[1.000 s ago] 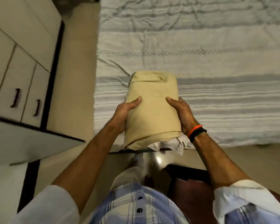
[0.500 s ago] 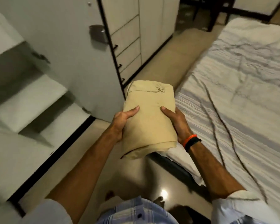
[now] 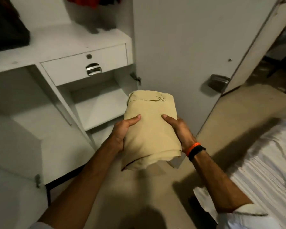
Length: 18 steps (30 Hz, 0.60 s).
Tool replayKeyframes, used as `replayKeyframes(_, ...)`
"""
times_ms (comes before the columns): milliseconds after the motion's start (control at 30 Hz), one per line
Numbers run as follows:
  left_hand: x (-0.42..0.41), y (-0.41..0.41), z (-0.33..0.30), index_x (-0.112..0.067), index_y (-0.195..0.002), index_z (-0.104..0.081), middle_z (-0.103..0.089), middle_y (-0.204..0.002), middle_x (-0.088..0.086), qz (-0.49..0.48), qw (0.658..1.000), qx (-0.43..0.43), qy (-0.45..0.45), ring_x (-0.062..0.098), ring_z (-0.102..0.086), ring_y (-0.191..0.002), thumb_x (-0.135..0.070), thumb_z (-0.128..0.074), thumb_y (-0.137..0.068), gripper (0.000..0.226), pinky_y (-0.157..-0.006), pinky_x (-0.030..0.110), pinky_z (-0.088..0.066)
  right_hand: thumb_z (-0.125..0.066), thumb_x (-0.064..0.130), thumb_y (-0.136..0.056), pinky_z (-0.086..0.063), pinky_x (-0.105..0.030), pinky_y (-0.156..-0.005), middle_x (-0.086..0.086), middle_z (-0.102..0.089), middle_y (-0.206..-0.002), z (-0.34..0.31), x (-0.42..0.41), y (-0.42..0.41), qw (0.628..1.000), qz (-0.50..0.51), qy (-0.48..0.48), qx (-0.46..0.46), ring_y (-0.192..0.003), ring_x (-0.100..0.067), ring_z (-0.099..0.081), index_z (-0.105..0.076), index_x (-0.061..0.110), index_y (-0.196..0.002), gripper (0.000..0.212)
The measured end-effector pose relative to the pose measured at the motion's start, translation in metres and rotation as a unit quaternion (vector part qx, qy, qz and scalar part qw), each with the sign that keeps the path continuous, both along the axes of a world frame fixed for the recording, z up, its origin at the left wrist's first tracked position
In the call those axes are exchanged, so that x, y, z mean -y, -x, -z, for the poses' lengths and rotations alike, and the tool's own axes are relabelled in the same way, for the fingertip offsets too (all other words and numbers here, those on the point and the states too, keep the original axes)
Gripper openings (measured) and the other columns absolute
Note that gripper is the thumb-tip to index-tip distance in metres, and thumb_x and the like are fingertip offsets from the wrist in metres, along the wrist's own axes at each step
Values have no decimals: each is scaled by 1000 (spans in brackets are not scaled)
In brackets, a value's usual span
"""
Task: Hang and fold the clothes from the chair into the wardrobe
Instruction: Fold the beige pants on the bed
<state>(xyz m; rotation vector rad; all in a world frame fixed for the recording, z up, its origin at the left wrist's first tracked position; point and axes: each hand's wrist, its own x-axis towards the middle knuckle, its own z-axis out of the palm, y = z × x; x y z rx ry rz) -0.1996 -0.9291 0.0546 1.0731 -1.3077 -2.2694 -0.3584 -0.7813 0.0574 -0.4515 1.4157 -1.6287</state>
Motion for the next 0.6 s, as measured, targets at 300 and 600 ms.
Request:
replayKeyframes(300,146,-50,-93,-11,-122,-66,-72,-115,13,-111,993,-32,36,33,-67,-108,-37,-86,-66,65,-99,47,-51,-69,28,-89,-54,-46,-95,-11,-70,-119,-82,196,-17,991,-115,64,-30,-110,-31,-67,-62,11,-128,43)
replayKeyframes(600,273,-86,-184,-11,-124,-62,-73,-111,12,-306,945,-6,117,33,-68,-105,-36,-83,-71,62,-92,45,-54,-83,37,-74,-54,-49,-95,-10,-73,-112,-159,394,-36,958,-263,107,-50,-103,-31,-70,-65,12,-123,57)
